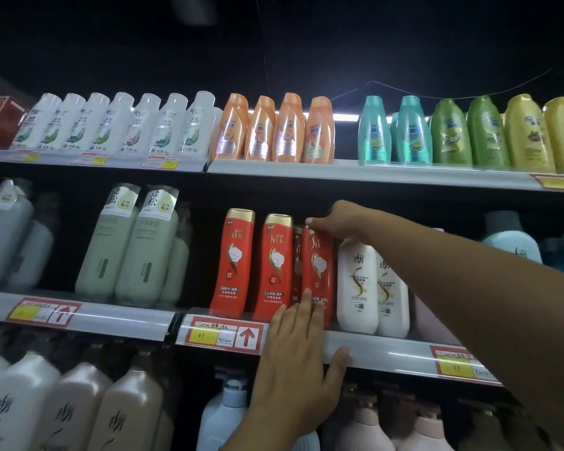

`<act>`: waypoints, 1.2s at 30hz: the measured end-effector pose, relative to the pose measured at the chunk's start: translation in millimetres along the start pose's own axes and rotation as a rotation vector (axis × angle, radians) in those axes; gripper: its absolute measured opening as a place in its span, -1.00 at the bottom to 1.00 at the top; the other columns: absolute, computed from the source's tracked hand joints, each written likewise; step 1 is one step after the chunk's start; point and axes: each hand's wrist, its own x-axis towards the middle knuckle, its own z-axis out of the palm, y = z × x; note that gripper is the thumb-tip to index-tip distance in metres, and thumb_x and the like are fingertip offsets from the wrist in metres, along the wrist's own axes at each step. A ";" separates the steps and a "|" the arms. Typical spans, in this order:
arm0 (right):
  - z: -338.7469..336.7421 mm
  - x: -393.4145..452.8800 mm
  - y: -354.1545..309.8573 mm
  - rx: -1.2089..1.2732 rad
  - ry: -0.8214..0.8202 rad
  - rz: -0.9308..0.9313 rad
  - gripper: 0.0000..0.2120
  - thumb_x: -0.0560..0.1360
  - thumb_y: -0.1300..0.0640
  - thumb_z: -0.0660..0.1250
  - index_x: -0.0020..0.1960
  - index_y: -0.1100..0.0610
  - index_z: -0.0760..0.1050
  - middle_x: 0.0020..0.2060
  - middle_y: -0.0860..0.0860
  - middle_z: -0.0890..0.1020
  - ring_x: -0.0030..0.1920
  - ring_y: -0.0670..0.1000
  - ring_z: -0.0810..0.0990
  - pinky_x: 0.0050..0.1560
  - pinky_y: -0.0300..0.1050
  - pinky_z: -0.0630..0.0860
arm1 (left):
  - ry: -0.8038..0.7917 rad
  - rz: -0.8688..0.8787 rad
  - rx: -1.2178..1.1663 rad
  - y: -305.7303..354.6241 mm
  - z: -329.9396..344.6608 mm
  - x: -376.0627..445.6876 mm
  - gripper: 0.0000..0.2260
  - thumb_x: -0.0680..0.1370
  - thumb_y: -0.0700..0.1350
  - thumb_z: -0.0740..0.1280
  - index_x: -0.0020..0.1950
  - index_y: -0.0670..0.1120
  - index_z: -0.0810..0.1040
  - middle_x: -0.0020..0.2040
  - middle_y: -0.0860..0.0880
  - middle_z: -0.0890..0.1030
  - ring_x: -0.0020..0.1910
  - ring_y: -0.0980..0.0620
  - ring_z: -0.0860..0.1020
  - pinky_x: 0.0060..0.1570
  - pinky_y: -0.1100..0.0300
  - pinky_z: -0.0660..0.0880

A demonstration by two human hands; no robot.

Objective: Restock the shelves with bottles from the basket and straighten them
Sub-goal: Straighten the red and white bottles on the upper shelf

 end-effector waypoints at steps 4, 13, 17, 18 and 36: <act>-7.1 -0.7 -2.0 0.002 -0.002 -0.007 -0.42 0.51 -0.30 0.34 0.21 0.20 0.52 0.08 0.11 0.66 0.10 0.11 0.62 0.09 -0.04 0.45 | 0.004 0.007 0.002 -1.8 1.5 -0.3 -0.18 0.48 0.40 -0.35 0.66 0.02 -0.14 0.63 0.09 -0.29 0.61 0.12 -0.23 0.54 0.13 -0.34; -5.9 2.4 -4.7 0.037 0.046 -0.044 -0.39 0.49 -0.31 0.35 0.16 0.24 0.56 0.04 0.13 0.67 0.05 0.11 0.64 0.06 -0.04 0.52 | -0.026 -0.018 0.026 0.1 1.5 -2.6 -0.22 0.47 0.38 -0.37 0.62 0.02 -0.33 0.57 0.09 -0.46 0.55 0.13 -0.41 0.55 0.06 -0.32; 2.4 4.1 -3.4 0.023 0.069 -0.041 -0.41 0.48 -0.31 0.36 0.09 0.24 0.57 -0.02 0.13 0.69 0.00 0.12 0.67 0.16 0.03 0.59 | -0.041 -0.025 0.023 0.5 1.7 -2.1 -0.20 0.46 0.39 -0.37 0.62 0.01 -0.33 0.57 0.08 -0.46 0.56 0.11 -0.40 0.56 0.05 -0.31; 3.4 3.7 -3.5 0.018 0.081 -0.042 -0.42 0.47 -0.32 0.37 0.08 0.23 0.57 -0.03 0.13 0.69 -0.02 0.11 0.67 0.16 0.04 0.60 | -0.039 -0.023 0.015 -0.1 2.7 -2.2 -0.20 0.46 0.39 -0.38 0.62 0.01 -0.33 0.57 0.08 -0.45 0.56 0.11 -0.39 0.56 0.05 -0.31; -9.5 -17.0 13.2 -0.040 0.219 -0.149 -0.55 0.54 -0.27 0.33 0.10 0.12 0.58 -0.04 0.02 0.66 -0.01 0.03 0.61 -0.02 -0.06 0.56 | -0.007 0.007 0.035 -3.9 9.8 -0.8 -0.31 0.64 0.32 -0.14 0.64 -0.09 0.12 0.65 -0.05 0.05 0.62 0.01 0.06 0.50 0.01 -0.05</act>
